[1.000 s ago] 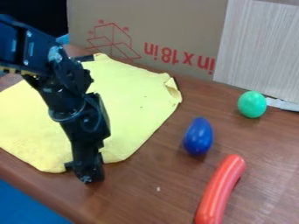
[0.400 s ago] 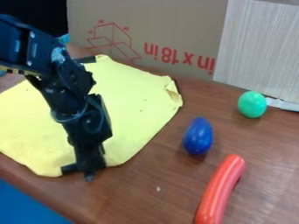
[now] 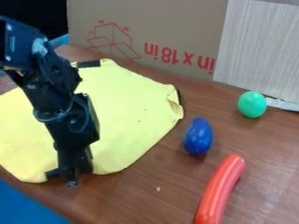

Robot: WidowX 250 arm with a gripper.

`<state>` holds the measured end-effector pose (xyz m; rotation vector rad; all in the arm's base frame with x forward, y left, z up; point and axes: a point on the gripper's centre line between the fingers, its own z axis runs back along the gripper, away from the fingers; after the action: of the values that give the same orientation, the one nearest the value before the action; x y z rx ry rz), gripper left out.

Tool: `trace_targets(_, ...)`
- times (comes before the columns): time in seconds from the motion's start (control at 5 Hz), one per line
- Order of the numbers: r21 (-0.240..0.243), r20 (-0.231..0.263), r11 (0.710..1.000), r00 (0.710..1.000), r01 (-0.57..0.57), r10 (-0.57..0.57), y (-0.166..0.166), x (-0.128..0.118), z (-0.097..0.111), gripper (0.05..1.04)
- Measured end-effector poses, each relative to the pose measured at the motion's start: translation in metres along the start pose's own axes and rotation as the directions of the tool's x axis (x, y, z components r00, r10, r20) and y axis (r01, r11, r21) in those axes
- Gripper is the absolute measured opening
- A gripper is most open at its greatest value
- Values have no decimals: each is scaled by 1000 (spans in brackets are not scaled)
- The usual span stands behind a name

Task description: Fold the cloth from bottom right to top left

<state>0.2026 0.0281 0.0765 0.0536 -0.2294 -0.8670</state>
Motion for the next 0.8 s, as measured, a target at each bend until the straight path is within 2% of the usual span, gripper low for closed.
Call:
trace_targets(0.2,-2,-18,999,999,-35,35,5,1,7,56)
trace_targets(0.4,48,-62,993,992,-110,113,34,12,6,56)
trace_targets(0.6,129,-108,972,972,-195,210,74,22,4,56)
trace_targets(0.8,178,-157,949,945,-259,287,107,28,4,56)
